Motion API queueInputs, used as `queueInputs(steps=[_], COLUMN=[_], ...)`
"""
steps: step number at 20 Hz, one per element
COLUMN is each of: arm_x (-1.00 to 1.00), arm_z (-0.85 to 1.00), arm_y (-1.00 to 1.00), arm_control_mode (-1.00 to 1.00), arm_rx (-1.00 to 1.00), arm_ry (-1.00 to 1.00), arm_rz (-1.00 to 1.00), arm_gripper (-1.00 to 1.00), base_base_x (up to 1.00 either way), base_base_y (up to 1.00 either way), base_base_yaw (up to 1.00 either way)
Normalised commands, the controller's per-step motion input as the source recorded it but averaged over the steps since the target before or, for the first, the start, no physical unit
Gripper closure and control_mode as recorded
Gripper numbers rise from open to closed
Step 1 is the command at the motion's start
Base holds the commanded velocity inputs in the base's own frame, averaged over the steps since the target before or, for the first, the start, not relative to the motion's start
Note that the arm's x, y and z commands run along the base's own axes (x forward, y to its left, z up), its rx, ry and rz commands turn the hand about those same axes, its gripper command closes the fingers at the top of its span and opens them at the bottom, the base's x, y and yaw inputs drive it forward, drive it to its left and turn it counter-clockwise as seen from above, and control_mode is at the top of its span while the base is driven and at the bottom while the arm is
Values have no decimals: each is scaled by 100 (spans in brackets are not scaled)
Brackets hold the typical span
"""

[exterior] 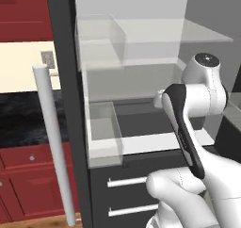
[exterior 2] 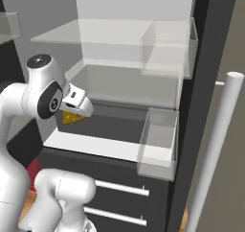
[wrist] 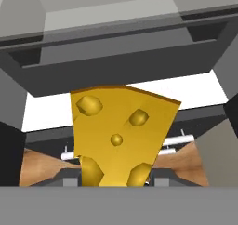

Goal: Retrieve the sausage and cheese from the fridge and place them on the cutting board on the counter.

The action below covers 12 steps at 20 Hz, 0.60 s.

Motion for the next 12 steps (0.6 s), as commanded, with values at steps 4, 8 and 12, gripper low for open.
queueInputs(steps=[4, 8, 12], arm_x=[0, 0, 0], arm_z=[0, 0, 0], arm_y=[0, 0, 0], arm_control_mode=[100, 100, 100], arm_rx=[0, 0, 0], arm_ry=[0, 0, 0], arm_rz=[0, 0, 0], arm_gripper=[100, 100, 100], base_base_x=[-77, -85, -85], base_base_y=[0, 0, 4], base_base_yaw=[11, 7, 1])
